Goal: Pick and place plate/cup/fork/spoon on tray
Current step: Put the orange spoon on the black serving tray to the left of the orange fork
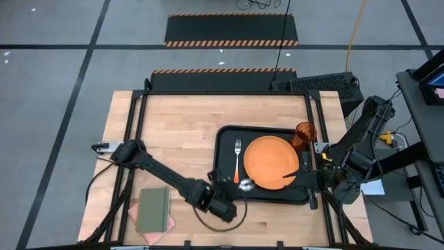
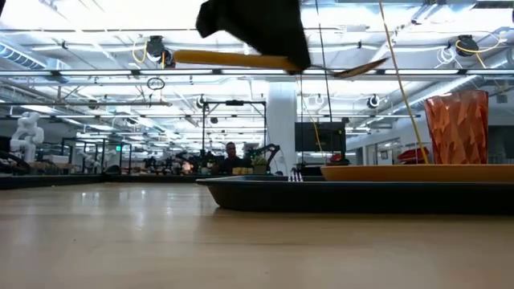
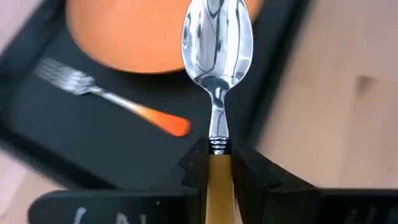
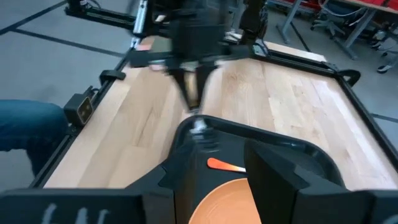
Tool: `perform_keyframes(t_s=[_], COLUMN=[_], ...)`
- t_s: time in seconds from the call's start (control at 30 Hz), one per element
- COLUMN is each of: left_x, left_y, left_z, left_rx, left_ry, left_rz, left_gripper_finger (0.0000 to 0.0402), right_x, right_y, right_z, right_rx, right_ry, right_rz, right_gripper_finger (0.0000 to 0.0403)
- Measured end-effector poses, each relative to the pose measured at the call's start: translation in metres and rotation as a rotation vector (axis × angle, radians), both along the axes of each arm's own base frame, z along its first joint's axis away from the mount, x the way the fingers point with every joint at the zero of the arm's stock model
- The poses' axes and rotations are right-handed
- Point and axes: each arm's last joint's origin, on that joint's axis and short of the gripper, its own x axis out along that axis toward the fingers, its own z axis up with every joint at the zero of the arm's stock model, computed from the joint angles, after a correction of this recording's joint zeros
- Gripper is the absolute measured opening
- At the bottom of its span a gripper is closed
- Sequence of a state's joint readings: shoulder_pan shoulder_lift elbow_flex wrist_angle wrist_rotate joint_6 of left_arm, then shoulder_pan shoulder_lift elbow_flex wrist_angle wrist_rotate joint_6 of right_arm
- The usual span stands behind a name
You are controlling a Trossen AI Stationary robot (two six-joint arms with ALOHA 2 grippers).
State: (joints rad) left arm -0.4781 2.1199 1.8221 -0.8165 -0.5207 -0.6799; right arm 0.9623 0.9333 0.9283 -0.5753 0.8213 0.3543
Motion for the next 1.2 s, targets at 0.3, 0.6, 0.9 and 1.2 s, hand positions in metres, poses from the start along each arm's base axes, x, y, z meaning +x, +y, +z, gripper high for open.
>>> perform_keyframes(t_s=[0.3,0.6,0.9,1.2], left_x=[0.004,0.014,0.009,0.003], left_y=[0.062,0.095,0.104,0.106], left_z=[0.004,0.002,0.000,-0.032], left_rx=[-0.006,-0.063,-0.072,-0.126], left_ry=[0.025,-0.031,-0.083,-0.143], left_rz=[0.365,0.564,0.754,0.897], left_gripper_finger=[0.0053,0.0051,0.0052,0.0052], right_x=[-0.001,-0.005,-0.005,-0.005], right_y=[-0.001,-0.005,-0.005,-0.005], right_z=[-0.003,-0.009,-0.009,-0.009], right_rx=[-0.027,-0.101,-0.155,-0.178], right_ry=[0.030,0.091,0.091,0.092], right_rz=[0.019,0.040,0.067,0.080], right_gripper_finger=[0.0130,0.0130,0.0130,0.0130])
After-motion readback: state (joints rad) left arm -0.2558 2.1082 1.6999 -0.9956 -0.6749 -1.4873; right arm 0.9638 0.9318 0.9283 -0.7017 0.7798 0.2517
